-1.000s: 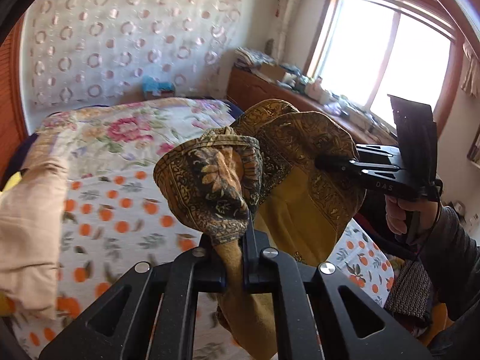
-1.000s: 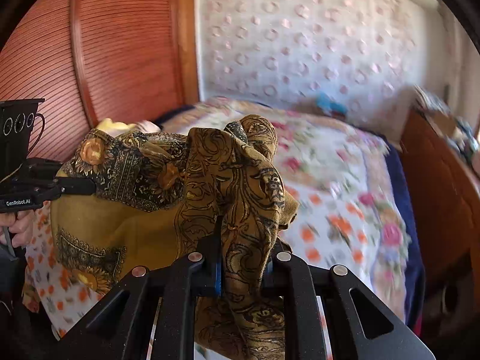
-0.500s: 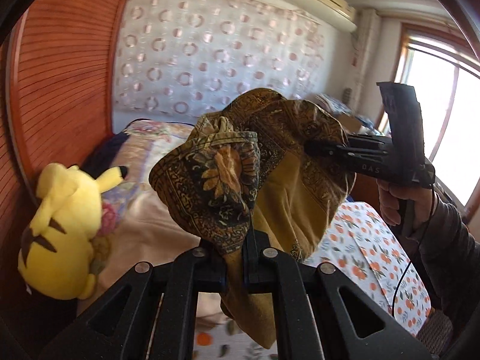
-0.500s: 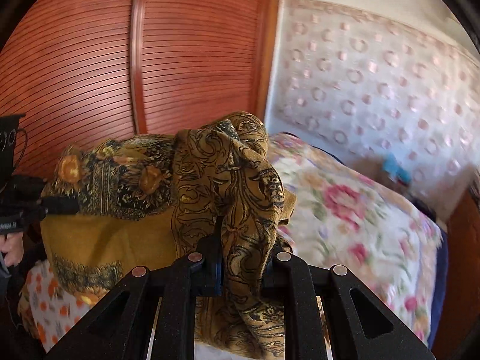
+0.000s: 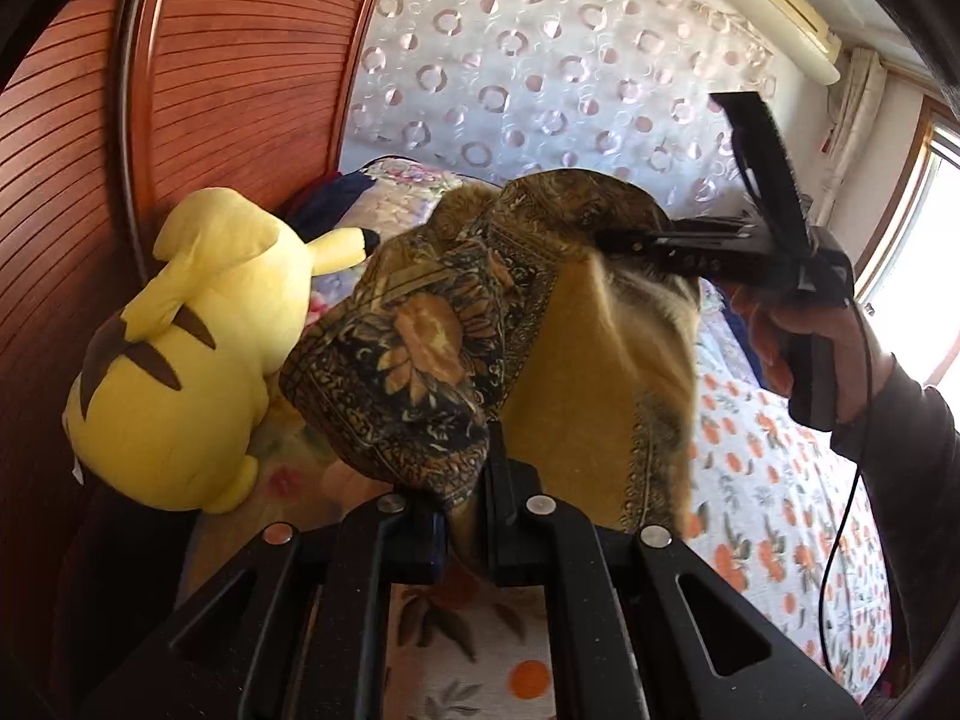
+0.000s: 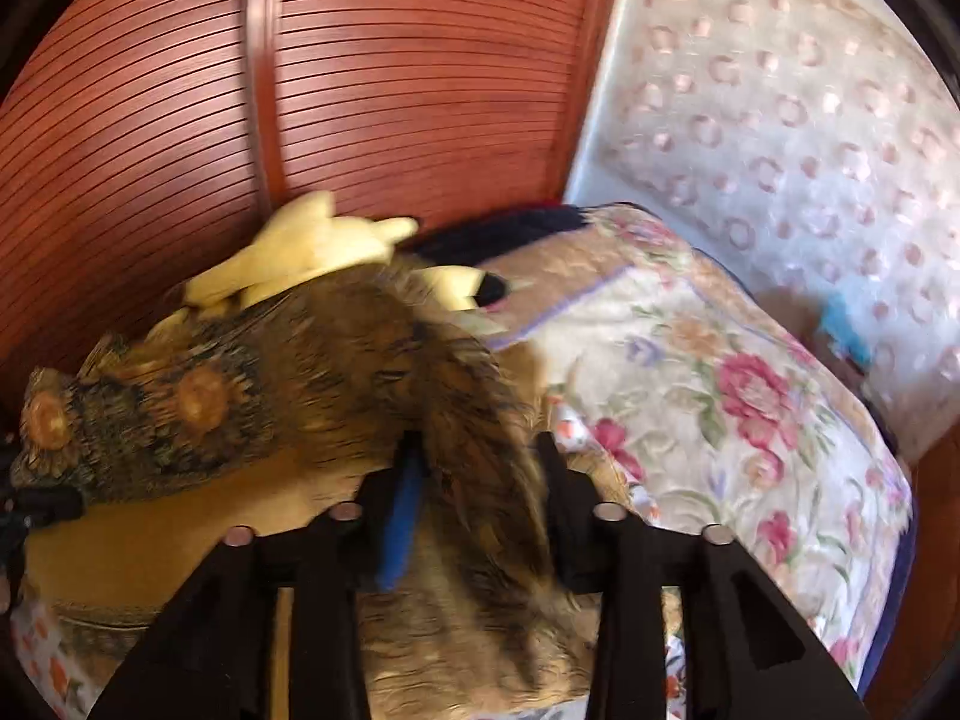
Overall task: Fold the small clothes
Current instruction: 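Carry the folded shirt to the pillow beside the yellow plush toy, release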
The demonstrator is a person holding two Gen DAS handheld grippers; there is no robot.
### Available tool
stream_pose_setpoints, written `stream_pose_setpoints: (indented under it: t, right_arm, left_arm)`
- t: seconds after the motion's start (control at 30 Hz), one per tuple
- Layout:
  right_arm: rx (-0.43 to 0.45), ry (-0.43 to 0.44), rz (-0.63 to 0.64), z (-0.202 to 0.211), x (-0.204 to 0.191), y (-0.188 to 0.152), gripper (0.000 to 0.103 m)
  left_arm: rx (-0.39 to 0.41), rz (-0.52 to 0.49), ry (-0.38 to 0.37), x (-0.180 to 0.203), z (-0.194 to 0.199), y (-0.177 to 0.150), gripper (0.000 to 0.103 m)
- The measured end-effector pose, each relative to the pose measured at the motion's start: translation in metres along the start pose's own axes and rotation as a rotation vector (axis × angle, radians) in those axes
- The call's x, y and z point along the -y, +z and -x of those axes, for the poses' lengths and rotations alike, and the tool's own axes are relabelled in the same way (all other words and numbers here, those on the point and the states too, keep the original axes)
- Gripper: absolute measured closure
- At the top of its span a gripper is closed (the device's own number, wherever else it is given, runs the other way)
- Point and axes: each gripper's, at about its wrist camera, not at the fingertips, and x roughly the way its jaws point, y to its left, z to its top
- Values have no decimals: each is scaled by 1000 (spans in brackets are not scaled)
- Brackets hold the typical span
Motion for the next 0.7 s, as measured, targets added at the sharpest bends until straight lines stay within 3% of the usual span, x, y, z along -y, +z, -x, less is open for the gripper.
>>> stream_pose_setpoints:
  t: [0.1,0.17,0.2,0.3,0.37,0.53,0.7]
  right_arm:
    - [74,-51,-64,9,15,-3,51]
    - [124,-27,-106,22,17,-14,51]
    - [143,-8,-122,27,17,-19,51]
    - [171,1,-143,36,11,-41,51]
    - [156,18,-162,37,10,-57,51]
    - [165,20,-199,59,1,-75,51]
    - [212,6,-230,147,-29,-112,51]
  left_arm:
    - [7,-32,38,3,4,-4,74]
    - [8,-38,28,0,8,-4,57]
    - [12,-44,30,1,12,-6,56]
    - [26,-68,53,4,24,-8,43]
    - [46,-88,69,9,35,-9,29]
    - [107,-166,111,37,66,-13,21]
    - [139,-240,86,73,86,-24,21]
